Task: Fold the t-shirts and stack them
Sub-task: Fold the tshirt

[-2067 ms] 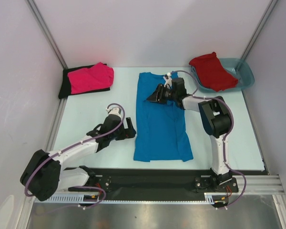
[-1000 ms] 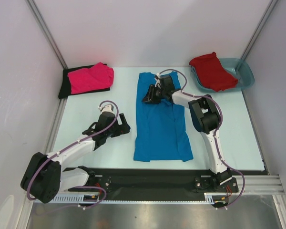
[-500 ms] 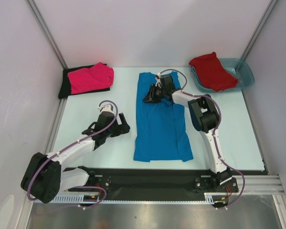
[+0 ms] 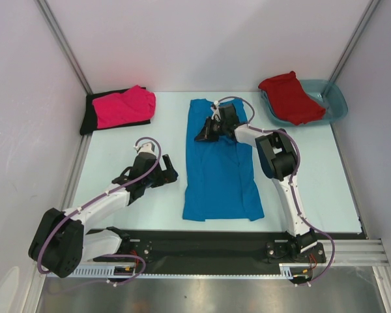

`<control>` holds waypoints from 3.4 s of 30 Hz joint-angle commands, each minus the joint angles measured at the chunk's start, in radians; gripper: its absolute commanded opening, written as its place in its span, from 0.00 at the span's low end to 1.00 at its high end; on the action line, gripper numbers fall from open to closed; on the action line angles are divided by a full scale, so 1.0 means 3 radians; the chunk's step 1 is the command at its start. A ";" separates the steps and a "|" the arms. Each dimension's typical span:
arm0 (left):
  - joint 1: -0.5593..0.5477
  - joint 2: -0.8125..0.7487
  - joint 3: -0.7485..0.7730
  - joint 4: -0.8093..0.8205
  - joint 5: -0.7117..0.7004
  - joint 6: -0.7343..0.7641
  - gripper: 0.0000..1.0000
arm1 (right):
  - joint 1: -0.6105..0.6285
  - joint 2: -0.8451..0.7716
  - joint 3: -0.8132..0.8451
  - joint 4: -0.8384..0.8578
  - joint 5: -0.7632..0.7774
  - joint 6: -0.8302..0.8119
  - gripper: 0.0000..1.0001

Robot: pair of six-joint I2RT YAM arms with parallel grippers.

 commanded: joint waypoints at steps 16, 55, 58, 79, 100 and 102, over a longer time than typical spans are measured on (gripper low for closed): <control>0.0035 -0.0011 0.0038 0.0147 0.0112 0.0021 1.00 | -0.0019 -0.0697 -0.0519 0.0023 0.0598 -0.0428 0.00; -0.0078 0.1338 0.0707 0.2129 0.2672 -0.0242 1.00 | -0.0192 -0.2952 -0.1934 -0.1040 0.2669 -0.0904 0.58; -0.0195 0.1940 0.0912 0.2998 0.2908 -0.0850 1.00 | -0.0259 -0.3305 -0.2063 -0.1128 0.2751 -0.0894 0.59; -0.0712 0.3410 0.2911 0.1959 0.1596 -0.0419 0.84 | -0.0596 -0.4052 -0.2406 -0.1322 0.2460 -0.1027 0.62; -0.0922 0.3804 0.3878 0.0490 0.0434 -0.0015 0.64 | -0.0647 -0.4011 -0.2431 -0.1261 0.2332 -0.1022 0.63; -0.0922 0.3814 0.3878 0.0490 0.0418 -0.0025 0.64 | -0.0647 -0.4011 -0.2442 -0.1256 0.2312 -0.1022 0.63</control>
